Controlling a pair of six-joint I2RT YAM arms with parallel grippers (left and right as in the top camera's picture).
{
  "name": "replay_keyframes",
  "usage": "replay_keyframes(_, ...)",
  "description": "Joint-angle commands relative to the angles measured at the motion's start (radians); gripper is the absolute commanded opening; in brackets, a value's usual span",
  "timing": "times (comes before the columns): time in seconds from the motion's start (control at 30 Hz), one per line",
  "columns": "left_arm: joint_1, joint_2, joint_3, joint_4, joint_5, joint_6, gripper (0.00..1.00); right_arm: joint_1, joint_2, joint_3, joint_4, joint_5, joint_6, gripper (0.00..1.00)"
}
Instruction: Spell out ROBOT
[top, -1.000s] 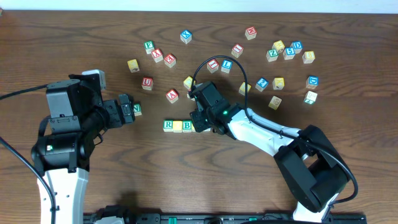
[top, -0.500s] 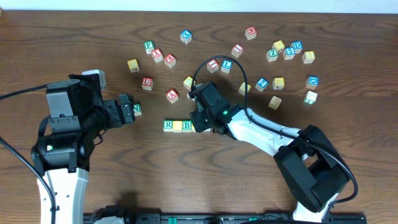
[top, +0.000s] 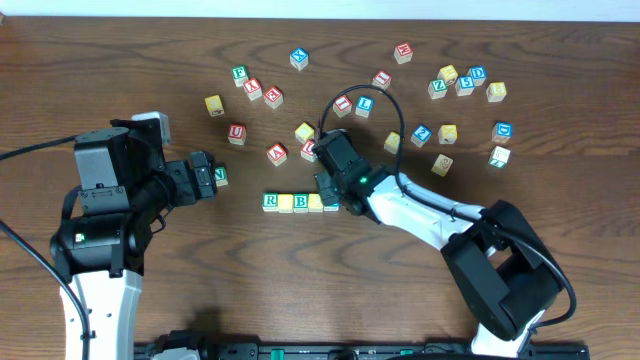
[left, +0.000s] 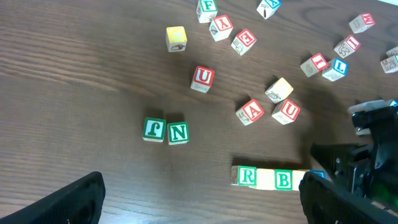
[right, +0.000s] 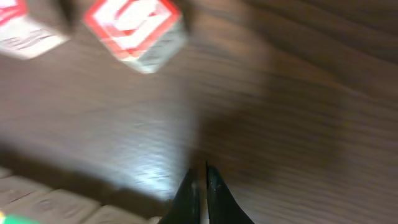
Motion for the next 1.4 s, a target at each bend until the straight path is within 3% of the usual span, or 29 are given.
replay_keyframes(0.0, 0.004, 0.0, 0.022, 0.003, 0.012, 0.014, 0.98, -0.027, 0.003, 0.0, -0.015, 0.085, 0.096, 0.01)
replay_keyframes(0.33, 0.004, 0.0, 0.022, 0.003, 0.012, 0.014, 0.98, -0.036, 0.003, 0.0, 0.007, -0.096, -0.011, 0.01)
replay_keyframes(1.37, 0.004, 0.0, 0.022, 0.003, 0.012, 0.014, 0.98, -0.034, 0.003, 0.0, -0.031, -0.169, -0.037, 0.01)
